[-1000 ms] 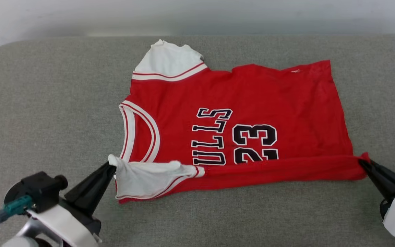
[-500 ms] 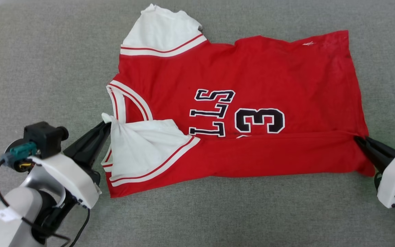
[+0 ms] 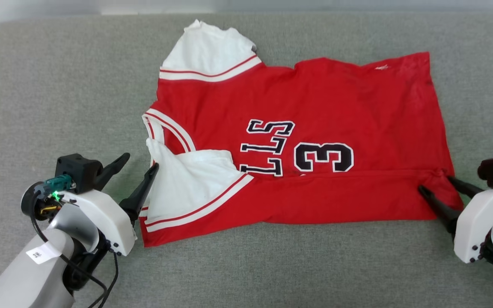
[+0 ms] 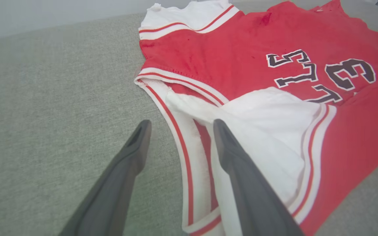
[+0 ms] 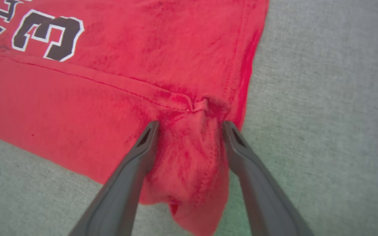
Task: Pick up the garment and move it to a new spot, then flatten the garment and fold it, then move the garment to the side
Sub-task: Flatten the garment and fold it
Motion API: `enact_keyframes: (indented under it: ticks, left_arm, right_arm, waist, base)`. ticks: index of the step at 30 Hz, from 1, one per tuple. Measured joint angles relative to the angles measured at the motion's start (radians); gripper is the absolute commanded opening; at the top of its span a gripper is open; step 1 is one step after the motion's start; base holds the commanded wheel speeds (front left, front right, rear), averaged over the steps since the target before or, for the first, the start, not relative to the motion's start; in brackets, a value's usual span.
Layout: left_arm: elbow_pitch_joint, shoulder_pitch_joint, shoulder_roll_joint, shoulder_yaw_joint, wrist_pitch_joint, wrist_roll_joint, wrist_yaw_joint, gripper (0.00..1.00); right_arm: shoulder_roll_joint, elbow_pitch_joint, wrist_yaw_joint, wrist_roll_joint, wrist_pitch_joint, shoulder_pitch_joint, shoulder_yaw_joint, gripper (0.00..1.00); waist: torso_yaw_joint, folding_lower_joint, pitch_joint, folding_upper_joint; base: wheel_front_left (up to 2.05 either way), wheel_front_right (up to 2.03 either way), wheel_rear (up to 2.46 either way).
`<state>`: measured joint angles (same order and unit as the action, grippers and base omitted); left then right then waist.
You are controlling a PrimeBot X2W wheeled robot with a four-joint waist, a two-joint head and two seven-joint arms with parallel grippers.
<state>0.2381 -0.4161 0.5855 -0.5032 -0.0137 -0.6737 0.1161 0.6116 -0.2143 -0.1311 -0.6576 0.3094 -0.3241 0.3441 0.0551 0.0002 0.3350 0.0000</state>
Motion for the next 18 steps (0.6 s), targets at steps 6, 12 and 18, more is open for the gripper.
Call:
enact_keyframes:
  ticks: [6, 12, 18]
  left_arm:
    - [0.010, 0.051, -0.007, 0.001, 0.016, -0.014, -0.062, 1.00]
    - [-0.094, 0.172, 0.003, 0.003, 0.102, -0.052, -0.156, 1.00]
    - [-0.227, 0.295, 0.027, 0.006, 0.207, -0.088, -0.272, 1.00]
  right_arm:
    - [-0.035, -0.015, 0.000, 0.031, 0.008, 0.018, -0.019, 1.00]
    - [-0.079, 0.023, 0.000, 0.082, 0.096, 0.087, -0.082, 1.00]
    - [-0.173, 0.111, 0.000, 0.152, 0.198, 0.179, -0.206, 1.00]
  waist:
    - [-0.006, -0.0001, -0.072, 0.0000]
    - [-0.021, -0.0002, -0.134, 0.0000]
    - [-0.041, -0.0003, -0.156, 0.0000]
  base:
    - [0.00, 0.00, 0.00]
    - [0.00, 0.00, 0.00]
    - [0.00, 0.00, 0.00]
